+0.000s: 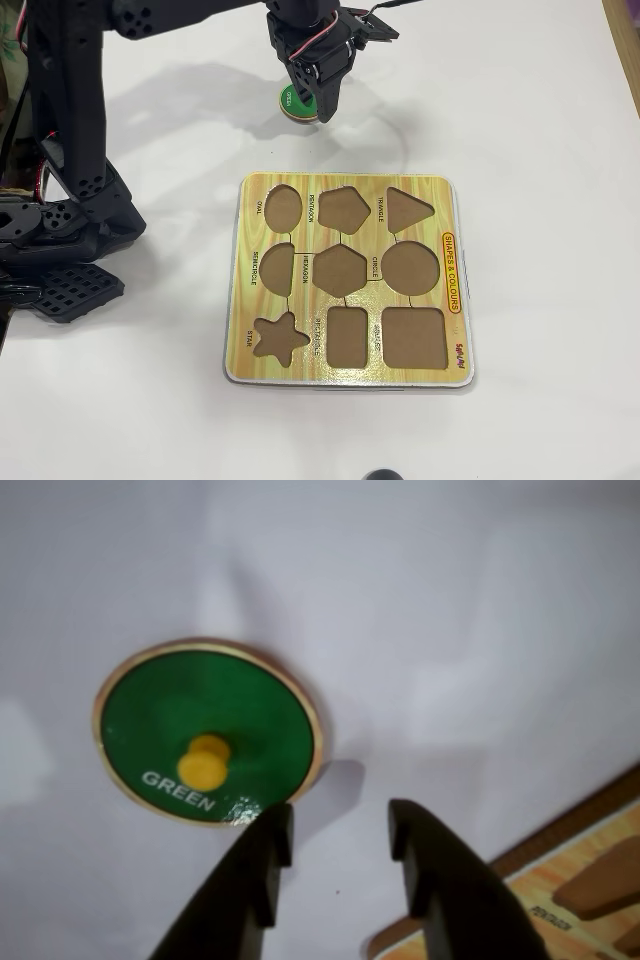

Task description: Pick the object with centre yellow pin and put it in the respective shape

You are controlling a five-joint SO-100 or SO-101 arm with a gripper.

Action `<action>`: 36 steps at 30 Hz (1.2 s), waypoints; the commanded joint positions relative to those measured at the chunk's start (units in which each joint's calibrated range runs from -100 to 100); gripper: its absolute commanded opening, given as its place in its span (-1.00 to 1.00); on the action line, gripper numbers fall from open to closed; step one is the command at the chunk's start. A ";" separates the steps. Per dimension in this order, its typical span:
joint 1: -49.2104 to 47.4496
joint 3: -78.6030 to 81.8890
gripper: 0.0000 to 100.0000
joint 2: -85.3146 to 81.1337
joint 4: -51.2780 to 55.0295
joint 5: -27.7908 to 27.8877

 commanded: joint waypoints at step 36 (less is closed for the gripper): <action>-8.61 -14.48 -0.76 6.00 0.56 -0.20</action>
